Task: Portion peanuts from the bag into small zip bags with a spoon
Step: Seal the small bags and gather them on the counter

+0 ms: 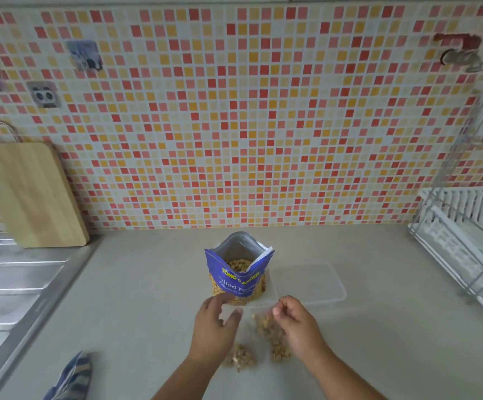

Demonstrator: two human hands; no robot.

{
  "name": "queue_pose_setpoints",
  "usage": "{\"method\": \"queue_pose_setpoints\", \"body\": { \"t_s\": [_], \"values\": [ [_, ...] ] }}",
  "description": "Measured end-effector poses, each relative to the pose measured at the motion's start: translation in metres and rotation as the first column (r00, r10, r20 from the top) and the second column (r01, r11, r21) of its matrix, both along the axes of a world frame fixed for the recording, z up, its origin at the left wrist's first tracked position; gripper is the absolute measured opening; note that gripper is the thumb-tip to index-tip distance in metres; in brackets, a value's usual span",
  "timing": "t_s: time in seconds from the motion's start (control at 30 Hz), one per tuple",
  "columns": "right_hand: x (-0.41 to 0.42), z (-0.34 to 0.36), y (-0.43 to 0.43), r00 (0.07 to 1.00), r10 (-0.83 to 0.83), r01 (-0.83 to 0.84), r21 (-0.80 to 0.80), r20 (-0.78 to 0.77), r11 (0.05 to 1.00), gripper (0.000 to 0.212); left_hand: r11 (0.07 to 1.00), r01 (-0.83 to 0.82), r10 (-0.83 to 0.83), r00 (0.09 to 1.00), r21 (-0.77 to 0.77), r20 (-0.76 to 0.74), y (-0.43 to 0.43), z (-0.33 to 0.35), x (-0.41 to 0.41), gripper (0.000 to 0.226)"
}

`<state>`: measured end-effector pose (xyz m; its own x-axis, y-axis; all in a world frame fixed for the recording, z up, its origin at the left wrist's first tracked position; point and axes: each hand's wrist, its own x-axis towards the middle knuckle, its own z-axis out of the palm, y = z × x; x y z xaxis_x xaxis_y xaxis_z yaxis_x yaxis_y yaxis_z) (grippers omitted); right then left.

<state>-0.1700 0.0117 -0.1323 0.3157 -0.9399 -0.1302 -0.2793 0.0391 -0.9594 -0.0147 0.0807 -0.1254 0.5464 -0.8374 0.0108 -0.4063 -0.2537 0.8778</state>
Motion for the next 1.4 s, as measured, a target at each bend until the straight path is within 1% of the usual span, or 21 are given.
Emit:
{"method": "queue_pose_setpoints", "body": {
  "t_s": [0.1,0.2,0.23,0.27,0.3,0.33,0.4,0.5,0.57,0.67,0.73,0.8,0.87,0.9,0.93,1.0,1.1,1.17,1.23,1.33,1.4],
  "values": [
    [0.003,0.013,0.001,0.993,-0.017,0.012,0.04,0.115,0.999,0.025,0.991,0.058,-0.082,0.974,-0.117,-0.211,0.001,0.021,-0.006,0.009],
    [0.005,0.023,0.004,0.979,-0.034,0.02,0.071,0.202,0.997,0.024,0.973,0.036,-0.113,0.935,-0.228,-0.337,0.001,0.032,-0.009,0.006],
    [0.006,0.025,0.004,0.976,-0.04,0.025,0.072,0.216,0.997,0.024,0.966,0.033,-0.13,0.92,-0.258,-0.37,0.001,0.035,-0.01,0.01],
    [0.007,0.028,0.005,0.973,-0.049,0.035,0.069,0.225,0.997,0.024,0.958,0.034,-0.15,0.905,-0.283,-0.398,0.001,0.037,-0.01,0.02],
    [0.008,0.032,0.006,0.971,-0.055,0.041,0.062,0.231,0.997,0.023,0.953,0.04,-0.168,0.895,-0.3,-0.413,0.002,0.04,-0.012,0.026],
    [0.008,0.035,0.007,0.97,-0.056,0.045,0.054,0.238,0.998,0.024,0.949,0.041,-0.173,0.897,-0.313,-0.408,0.002,0.044,-0.014,0.025],
    [0.009,0.038,0.009,0.966,-0.046,0.035,0.049,0.255,0.998,0.024,0.947,0.028,-0.158,0.908,-0.321,-0.387,0.001,0.05,-0.017,0.003],
    [0.007,0.045,0.012,0.968,-0.024,0.019,0.022,0.251,1.0,0.019,0.943,-0.011,-0.11,0.933,-0.331,-0.343,0.0,0.056,-0.019,0.016],
    [0.004,0.05,0.011,0.983,-0.004,0.022,-0.094,0.183,0.995,0.01,0.941,-0.006,-0.11,0.94,-0.338,-0.323,0.001,0.061,-0.018,0.017],
    [0.001,0.058,0.005,1.0,0.014,-0.014,-0.353,-0.001,0.936,0.024,0.938,0.028,-0.14,0.942,-0.346,-0.304,0.004,0.067,-0.021,0.017],
    [0.002,0.065,0.003,0.989,0.058,-0.12,-0.503,-0.138,0.856,0.018,0.94,0.046,-0.149,0.947,-0.339,-0.284,0.004,0.069,-0.023,0.018],
    [0.004,0.069,0.0,0.97,0.071,-0.197,-0.581,-0.232,0.79,0.004,0.943,0.061,-0.146,0.96,-0.328,-0.241,0.005,0.07,-0.023,0.02],
    [0.005,0.068,-0.004,0.948,0.05,-0.251,-0.646,-0.314,0.72,0.021,0.946,0.063,-0.131,0.971,-0.317,-0.2,0.004,0.071,-0.023,0.022],
    [0.006,0.067,-0.005,0.933,0.017,-0.282,-0.699,-0.36,0.657,0.024,0.947,0.062,-0.125,0.975,-0.314,-0.183,0.004,0.071,-0.023,0.023],
    [0.007,0.065,-0.007,0.918,-0.01,-0.314,-0.741,-0.397,0.593,0.022,0.949,0.06,-0.117,0.978,-0.309,-0.17,0.004,0.072,-0.024,0.023],
    [0.008,0.062,-0.009,0.899,-0.033,-0.352,-0.763,-0.437,0.542,0.02,0.953,0.044,-0.093,0.984,-0.299,-0.153,0.004,0.071,-0.026,0.021],
    [0.007,0.068,-0.015,0.883,-0.013,-0.388,-0.744,-0.47,0.544,0.025,0.951,-0.003,-0.051,0.985,-0.309,-0.166,0.003,0.072,-0.027,0.018],
    [0.003,0.07,-0.019,0.869,0.004,-0.419,-0.732,-0.495,0.538,0.034,0.941,-0.045,-0.032,0.974,-0.334,-0.222,0.003,0.075,-0.026,0.016],
    [0.0,0.07,-0.022,0.86,0.022,-0.434,-0.709,-0.509,0.556,0.038,0.937,-0.071,-0.033,0.957,-0.342,-0.29,0.004,0.076,-0.024,0.012],
    [-0.001,0.062,-0.022,0.871,0.02,-0.405,-0.695,-0.491,0.594,0.026,0.948,-0.092,-0.022,0.936,-0.304,-0.353,0.004,0.067,-0.02,0.012],
    [0.001,0.057,-0.022,0.88,0.035,-0.385,-0.669,-0.473,0.636,0.027,0.962,-0.101,-0.012,0.914,-0.254,-0.406,0.001,0.057,-0.017,0.013]
  ]
}}
